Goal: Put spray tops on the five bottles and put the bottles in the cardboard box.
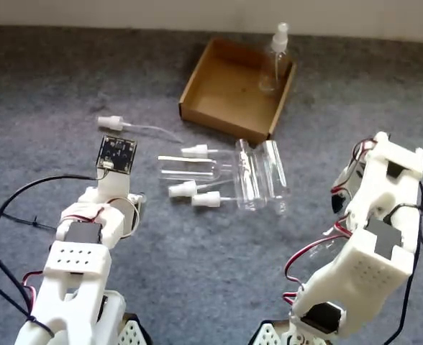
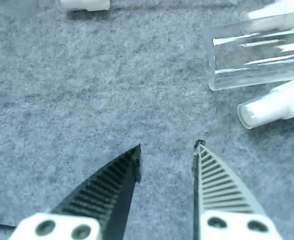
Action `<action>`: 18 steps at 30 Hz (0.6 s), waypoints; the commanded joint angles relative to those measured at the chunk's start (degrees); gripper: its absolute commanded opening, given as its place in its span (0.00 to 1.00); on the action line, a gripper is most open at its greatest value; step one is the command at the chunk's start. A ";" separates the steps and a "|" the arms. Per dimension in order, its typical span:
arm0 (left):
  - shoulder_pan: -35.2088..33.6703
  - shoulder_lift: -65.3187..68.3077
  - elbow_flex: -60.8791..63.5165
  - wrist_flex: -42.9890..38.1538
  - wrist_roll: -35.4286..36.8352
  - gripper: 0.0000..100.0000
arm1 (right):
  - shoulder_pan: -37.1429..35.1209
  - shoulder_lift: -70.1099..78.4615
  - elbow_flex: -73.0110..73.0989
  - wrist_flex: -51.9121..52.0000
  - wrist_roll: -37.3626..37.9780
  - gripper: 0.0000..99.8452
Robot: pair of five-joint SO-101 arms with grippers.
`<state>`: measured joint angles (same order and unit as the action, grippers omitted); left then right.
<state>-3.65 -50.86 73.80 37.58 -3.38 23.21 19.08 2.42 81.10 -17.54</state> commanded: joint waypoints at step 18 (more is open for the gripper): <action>-0.48 -0.48 -0.48 -1.23 -0.35 0.16 | -4.70 -24.57 -5.58 19.30 134.42 0.44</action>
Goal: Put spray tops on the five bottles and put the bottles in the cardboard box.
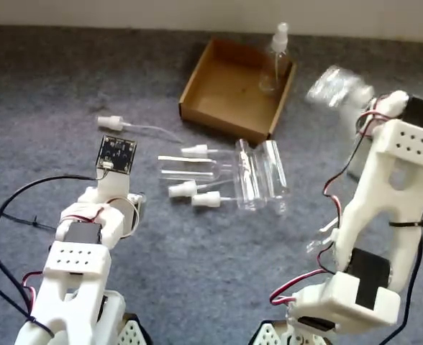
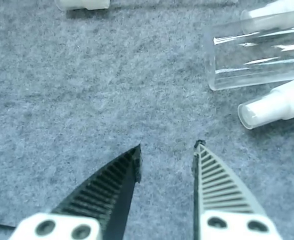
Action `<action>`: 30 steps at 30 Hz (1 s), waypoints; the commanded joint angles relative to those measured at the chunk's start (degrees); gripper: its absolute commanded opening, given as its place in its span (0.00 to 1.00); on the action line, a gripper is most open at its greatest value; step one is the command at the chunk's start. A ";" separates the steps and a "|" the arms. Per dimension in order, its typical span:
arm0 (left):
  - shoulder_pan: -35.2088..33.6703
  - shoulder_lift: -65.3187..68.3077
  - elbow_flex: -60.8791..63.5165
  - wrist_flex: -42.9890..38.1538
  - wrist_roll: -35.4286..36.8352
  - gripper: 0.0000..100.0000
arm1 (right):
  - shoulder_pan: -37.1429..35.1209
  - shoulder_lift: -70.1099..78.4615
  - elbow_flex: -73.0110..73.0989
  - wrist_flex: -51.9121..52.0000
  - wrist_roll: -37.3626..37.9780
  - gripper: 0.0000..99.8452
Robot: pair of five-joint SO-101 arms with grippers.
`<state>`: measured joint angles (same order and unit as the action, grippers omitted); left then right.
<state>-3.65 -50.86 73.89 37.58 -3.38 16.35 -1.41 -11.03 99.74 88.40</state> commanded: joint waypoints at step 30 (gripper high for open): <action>-0.48 -0.48 -0.66 -1.23 -0.35 0.16 | 11.56 3.65 41.80 -37.32 54.24 0.39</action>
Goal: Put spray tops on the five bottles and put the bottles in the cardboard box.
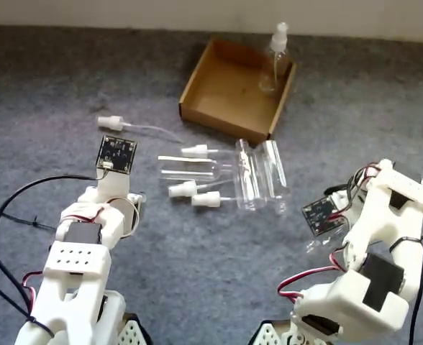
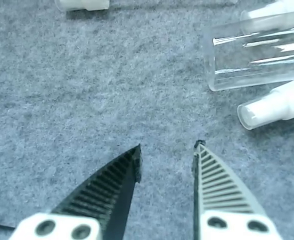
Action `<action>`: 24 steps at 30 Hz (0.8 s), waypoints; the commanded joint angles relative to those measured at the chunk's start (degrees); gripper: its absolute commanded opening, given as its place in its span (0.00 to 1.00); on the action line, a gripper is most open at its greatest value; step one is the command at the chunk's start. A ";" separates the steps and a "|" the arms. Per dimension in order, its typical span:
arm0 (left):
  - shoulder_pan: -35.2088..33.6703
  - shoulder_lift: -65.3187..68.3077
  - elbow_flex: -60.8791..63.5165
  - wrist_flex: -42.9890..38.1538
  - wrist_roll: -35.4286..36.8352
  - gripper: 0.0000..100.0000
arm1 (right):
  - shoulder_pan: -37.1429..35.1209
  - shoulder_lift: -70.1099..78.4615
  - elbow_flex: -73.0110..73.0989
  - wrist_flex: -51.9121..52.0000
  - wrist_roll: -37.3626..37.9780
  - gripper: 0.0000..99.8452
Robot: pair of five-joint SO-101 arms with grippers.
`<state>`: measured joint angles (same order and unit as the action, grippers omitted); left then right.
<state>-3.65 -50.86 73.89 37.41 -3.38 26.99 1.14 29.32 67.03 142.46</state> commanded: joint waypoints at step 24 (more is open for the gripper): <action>-0.84 -0.57 -1.01 -0.97 -0.35 0.16 | -5.76 -27.12 30.81 -18.24 -46.95 0.28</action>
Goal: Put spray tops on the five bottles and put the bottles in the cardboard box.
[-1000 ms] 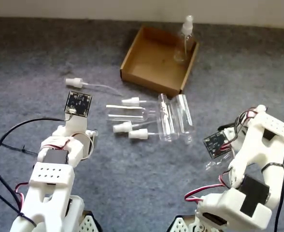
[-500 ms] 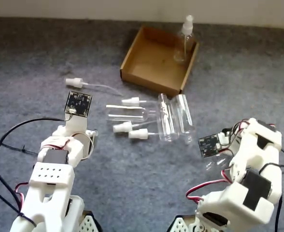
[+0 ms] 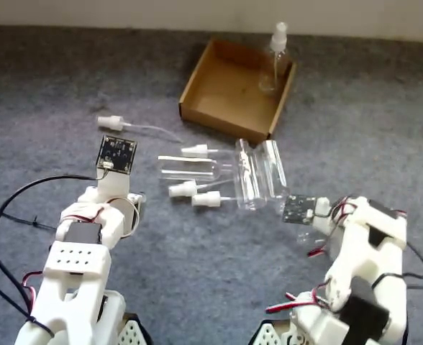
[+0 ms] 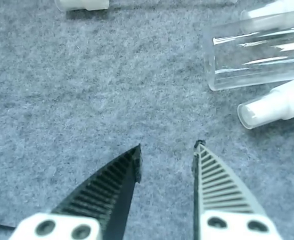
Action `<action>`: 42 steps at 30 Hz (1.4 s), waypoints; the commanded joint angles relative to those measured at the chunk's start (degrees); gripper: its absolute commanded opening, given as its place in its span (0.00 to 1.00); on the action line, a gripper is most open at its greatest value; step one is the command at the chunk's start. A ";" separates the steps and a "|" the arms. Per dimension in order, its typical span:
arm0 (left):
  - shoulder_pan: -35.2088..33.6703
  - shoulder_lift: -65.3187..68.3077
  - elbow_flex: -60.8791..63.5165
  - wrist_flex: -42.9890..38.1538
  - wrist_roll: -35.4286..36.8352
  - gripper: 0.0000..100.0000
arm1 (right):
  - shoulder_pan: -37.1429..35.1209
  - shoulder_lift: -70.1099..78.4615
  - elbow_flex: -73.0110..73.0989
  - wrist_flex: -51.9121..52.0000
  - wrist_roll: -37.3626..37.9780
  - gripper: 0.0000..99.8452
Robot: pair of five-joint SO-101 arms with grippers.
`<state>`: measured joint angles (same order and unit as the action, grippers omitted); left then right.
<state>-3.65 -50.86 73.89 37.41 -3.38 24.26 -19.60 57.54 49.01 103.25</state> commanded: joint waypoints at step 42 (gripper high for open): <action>-15.34 51.38 -75.91 29.45 21.89 0.17 | -22.90 -24.75 -2.77 14.46 -83.60 0.00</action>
<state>-24.31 -12.79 20.88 60.09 1.45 1.93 -43.08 57.54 63.52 20.79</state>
